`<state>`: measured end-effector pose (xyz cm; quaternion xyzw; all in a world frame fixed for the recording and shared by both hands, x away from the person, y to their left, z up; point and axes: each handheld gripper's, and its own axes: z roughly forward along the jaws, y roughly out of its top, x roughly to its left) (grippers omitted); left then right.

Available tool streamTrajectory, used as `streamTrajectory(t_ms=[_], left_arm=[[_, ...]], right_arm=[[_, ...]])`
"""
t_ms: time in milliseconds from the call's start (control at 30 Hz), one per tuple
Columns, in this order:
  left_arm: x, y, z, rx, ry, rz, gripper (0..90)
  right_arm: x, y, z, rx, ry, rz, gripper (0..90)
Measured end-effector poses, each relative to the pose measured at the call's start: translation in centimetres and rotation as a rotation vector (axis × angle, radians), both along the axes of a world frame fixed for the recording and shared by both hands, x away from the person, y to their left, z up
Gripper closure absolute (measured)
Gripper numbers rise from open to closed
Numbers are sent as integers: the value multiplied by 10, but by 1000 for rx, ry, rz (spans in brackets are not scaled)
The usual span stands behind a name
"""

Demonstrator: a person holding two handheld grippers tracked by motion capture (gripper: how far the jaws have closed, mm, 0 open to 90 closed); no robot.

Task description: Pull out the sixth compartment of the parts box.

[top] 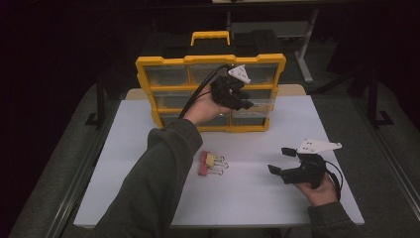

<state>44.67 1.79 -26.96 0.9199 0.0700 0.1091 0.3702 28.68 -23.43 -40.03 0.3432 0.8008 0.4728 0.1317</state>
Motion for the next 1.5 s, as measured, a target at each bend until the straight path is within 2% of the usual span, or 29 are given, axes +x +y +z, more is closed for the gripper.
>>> streamTrajectory(t_ms=[267, 333, 367, 600, 667, 900, 1400, 1433, 1500], left_arm=[[4, -3, -6, 16, -3, -5, 668], [4, -2, -7, 12, 4, 9, 666], [5, -1, -7, 35, -1, 0, 666], [3, 0, -9, 43, 13, -16, 702], [2, 0, -9, 27, 32, -20, 710], [-5, 2, -9, 28, 45, -69, 730], [-15, 5, -12, -1, 69, -100, 743], [-15, 6, -12, -9, 82, -101, 743], [-16, 6, -12, -19, 82, -114, 748]], right_arm=[[-2, 0, 0, -1, -2, 3, 161], [-1, 0, 0, 1, -1, 4, 161], [-1, 0, 0, 0, 0, 3, 161], [-1, 1, 0, -3, 0, 4, 161], [-2, 1, -1, -5, -1, 2, 162], [-2, 2, -1, -7, -1, 7, 163], [-4, 2, -1, -9, 0, 6, 163], [-4, 1, -1, -8, -2, 4, 163], [-4, 1, -1, -4, 0, 1, 163]])
